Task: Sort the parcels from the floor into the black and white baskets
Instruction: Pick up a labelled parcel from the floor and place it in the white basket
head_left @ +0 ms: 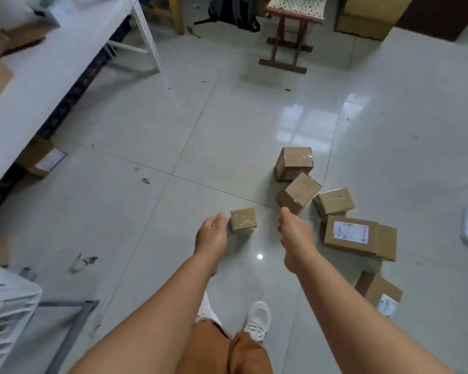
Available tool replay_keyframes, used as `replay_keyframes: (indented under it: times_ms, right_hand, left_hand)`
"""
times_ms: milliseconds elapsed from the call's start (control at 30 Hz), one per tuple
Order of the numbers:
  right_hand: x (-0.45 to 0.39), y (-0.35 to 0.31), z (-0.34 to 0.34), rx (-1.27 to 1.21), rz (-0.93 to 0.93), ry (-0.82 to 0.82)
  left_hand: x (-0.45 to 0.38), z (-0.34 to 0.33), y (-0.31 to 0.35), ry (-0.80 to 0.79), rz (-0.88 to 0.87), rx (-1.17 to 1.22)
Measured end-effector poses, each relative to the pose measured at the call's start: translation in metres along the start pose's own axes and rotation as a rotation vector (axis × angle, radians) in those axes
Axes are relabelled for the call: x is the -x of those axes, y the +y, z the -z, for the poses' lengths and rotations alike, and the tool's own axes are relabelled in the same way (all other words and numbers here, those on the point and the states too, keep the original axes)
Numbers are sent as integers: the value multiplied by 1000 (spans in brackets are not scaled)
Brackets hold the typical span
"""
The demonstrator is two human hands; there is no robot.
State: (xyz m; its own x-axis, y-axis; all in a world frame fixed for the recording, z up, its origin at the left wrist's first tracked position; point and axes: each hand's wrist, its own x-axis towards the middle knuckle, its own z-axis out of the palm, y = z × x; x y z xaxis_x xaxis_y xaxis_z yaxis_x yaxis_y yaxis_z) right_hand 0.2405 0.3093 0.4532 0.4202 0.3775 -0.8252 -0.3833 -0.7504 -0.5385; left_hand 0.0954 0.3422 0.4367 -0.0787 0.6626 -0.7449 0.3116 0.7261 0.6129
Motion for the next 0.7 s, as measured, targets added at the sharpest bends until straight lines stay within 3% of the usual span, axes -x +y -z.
replay_keyframes:
  times_ms: [700]
  right_hand:
    - [-314, 103, -118, 235, -142, -38]
  left_hand:
    - [-301, -91, -107, -169, 175, -185]
